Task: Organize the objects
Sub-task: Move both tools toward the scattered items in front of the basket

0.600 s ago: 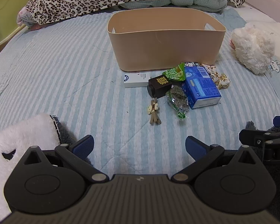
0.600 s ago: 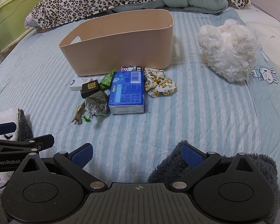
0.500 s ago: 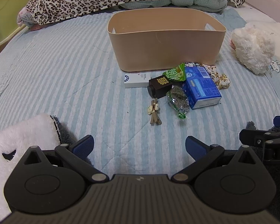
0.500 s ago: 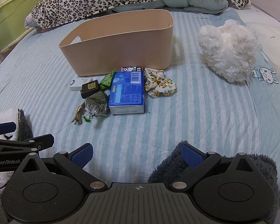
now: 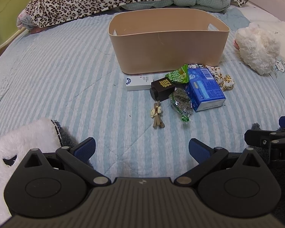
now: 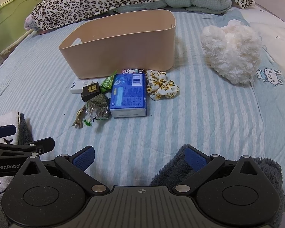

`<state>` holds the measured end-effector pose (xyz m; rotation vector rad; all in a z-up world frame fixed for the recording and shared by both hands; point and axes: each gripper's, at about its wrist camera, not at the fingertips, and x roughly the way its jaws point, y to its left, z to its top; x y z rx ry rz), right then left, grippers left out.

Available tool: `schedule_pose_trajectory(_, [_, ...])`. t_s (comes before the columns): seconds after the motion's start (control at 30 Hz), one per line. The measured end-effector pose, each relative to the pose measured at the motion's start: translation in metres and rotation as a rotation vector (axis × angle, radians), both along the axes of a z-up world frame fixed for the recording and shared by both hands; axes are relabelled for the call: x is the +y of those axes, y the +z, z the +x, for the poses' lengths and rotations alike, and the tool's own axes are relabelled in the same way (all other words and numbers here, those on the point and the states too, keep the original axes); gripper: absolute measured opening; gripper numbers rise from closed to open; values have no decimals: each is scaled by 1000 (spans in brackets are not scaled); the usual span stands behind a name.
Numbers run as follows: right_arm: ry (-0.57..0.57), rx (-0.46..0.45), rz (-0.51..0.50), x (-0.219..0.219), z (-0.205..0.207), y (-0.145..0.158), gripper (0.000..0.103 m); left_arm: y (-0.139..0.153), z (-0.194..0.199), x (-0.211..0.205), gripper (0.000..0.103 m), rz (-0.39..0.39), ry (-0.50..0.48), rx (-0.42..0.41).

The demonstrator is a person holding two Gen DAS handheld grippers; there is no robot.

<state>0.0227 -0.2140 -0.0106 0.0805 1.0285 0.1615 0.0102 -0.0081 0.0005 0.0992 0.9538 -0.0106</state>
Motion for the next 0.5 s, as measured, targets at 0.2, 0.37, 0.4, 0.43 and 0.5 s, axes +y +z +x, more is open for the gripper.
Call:
schedule_pose_trajectory(0.2, [-1,0,-4,0,0,-1,102,0,1,0,103,4,-2,-1])
schedule_pose_trajectory(0.37, [-4,-3,-6,0,0,-1,102,-1,1,-1,103,3,-2,-1])
schedule_pose_trajectory(0.4, [-4,-3,-6,0,0,-1,102,-1,1,-1,103,4,-2,-1])
schedule_pose_trajectory(0.43, [-5,-3,-6,0,0,-1,102,-1,1,-1,103,4,-2,-1])
schedule_pose_trajectory(0.5, [-4,-3,-6,0,1,0,102,-1,1,-1,103,4,-2,-1])
